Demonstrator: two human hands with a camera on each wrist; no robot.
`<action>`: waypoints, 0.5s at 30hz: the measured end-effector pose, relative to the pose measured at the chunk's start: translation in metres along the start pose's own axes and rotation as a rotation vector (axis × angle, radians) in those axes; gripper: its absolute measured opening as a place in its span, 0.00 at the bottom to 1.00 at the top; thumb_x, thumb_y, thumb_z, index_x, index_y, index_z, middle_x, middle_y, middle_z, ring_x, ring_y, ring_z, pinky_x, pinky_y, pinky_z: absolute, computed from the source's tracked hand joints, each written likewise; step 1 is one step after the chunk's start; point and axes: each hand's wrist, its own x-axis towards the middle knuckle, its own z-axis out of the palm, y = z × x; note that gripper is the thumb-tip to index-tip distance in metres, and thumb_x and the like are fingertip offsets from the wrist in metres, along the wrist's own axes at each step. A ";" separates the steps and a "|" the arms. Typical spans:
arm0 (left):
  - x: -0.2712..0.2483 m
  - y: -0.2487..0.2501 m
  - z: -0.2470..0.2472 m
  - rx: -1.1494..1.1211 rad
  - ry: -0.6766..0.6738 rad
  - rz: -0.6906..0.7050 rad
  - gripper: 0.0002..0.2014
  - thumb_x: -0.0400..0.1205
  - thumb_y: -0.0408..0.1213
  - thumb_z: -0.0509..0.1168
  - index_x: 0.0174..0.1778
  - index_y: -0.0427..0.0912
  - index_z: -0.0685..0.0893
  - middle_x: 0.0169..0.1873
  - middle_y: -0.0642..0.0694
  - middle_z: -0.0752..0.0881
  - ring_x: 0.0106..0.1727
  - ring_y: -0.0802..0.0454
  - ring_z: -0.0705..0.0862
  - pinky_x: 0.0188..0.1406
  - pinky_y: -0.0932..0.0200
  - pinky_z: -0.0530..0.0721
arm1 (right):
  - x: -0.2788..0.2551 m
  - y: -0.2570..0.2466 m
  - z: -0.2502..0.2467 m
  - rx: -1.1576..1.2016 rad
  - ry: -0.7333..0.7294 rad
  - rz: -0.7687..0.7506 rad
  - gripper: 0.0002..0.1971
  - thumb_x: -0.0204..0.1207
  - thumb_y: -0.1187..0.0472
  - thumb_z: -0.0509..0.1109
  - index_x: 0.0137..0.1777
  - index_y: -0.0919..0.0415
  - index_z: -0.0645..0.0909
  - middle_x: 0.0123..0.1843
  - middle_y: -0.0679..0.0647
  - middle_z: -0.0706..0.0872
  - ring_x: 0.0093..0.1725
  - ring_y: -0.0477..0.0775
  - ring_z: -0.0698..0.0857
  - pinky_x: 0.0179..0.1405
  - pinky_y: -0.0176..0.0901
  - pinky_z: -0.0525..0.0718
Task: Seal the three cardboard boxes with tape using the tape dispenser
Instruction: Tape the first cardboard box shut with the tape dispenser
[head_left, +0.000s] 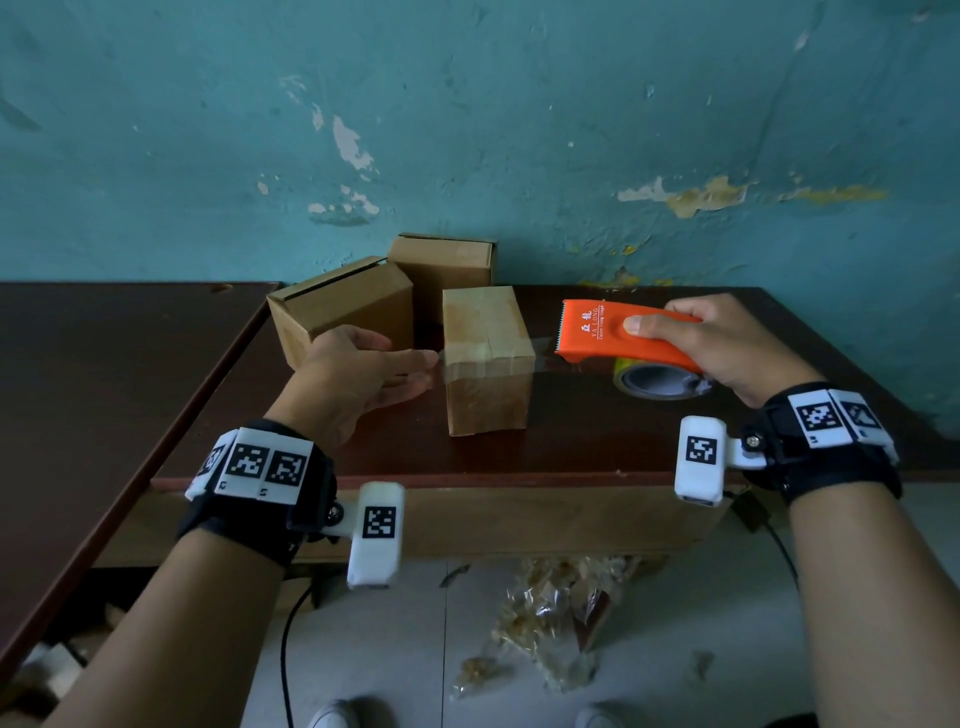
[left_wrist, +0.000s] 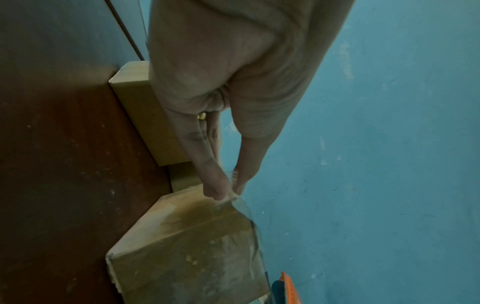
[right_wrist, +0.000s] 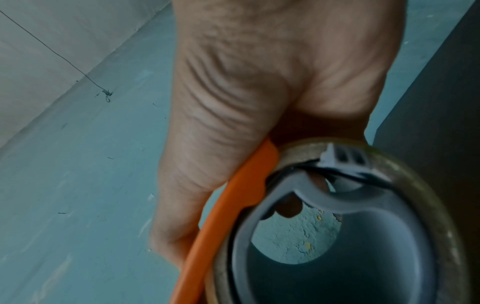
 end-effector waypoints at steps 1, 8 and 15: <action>0.000 -0.001 0.001 0.033 0.003 0.004 0.36 0.70 0.30 0.87 0.70 0.35 0.76 0.55 0.30 0.92 0.49 0.40 0.97 0.50 0.50 0.95 | 0.000 0.000 0.000 0.003 -0.004 0.000 0.34 0.63 0.32 0.81 0.49 0.66 0.89 0.43 0.64 0.93 0.40 0.59 0.93 0.47 0.51 0.86; -0.001 -0.002 0.004 0.172 -0.005 0.012 0.37 0.69 0.47 0.87 0.67 0.34 0.79 0.53 0.34 0.92 0.48 0.44 0.97 0.46 0.51 0.95 | 0.000 0.004 -0.001 0.035 -0.011 -0.020 0.37 0.61 0.31 0.81 0.50 0.68 0.89 0.44 0.67 0.93 0.43 0.64 0.93 0.51 0.55 0.86; -0.001 -0.008 0.019 0.376 0.038 0.073 0.40 0.69 0.63 0.84 0.65 0.40 0.78 0.51 0.39 0.92 0.44 0.49 0.97 0.38 0.54 0.95 | 0.000 0.004 0.001 0.092 -0.007 -0.018 0.24 0.69 0.39 0.84 0.45 0.62 0.89 0.42 0.65 0.94 0.39 0.59 0.92 0.49 0.51 0.85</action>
